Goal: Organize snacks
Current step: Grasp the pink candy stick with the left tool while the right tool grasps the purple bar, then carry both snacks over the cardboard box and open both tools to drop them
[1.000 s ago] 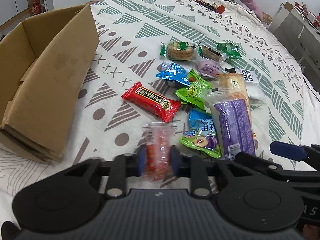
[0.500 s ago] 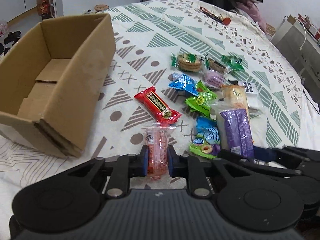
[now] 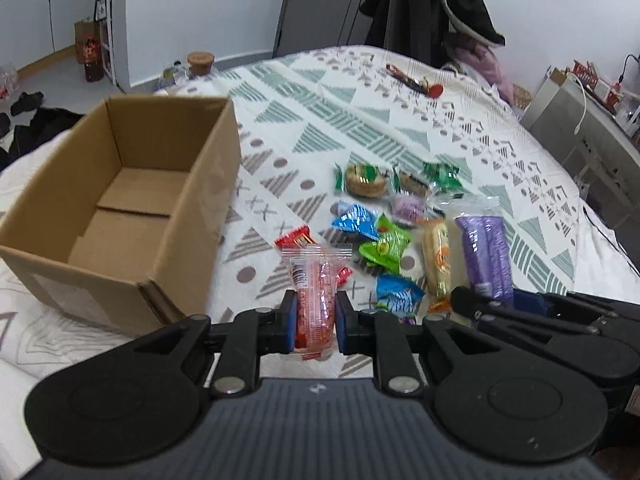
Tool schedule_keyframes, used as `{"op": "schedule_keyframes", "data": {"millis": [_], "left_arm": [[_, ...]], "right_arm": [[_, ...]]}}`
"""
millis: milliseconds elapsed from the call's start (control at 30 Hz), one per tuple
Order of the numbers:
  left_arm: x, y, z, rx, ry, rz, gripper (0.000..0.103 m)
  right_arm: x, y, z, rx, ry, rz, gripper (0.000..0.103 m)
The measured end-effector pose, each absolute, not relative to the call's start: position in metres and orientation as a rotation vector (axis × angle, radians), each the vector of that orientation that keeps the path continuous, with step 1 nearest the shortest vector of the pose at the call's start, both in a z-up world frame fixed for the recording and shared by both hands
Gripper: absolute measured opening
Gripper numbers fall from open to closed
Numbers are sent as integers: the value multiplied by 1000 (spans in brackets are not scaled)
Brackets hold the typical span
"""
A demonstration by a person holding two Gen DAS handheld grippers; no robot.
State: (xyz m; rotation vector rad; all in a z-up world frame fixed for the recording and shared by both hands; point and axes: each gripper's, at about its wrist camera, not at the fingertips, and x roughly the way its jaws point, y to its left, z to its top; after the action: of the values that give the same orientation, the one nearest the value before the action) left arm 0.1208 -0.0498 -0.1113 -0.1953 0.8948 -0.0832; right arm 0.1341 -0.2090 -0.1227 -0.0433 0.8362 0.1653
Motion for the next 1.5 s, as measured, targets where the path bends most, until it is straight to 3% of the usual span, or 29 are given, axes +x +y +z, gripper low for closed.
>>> {"op": "schedule_keyframes", "data": {"millis": [700,1500], "left_arm": [[113,6,-61,-114,757,22,18],[136,70,-65,-110,745,45,18]], "right_arm": [[116,-151,-72,-72,701,22,30],[134,-81,-62,-75,673,61,30]]}}
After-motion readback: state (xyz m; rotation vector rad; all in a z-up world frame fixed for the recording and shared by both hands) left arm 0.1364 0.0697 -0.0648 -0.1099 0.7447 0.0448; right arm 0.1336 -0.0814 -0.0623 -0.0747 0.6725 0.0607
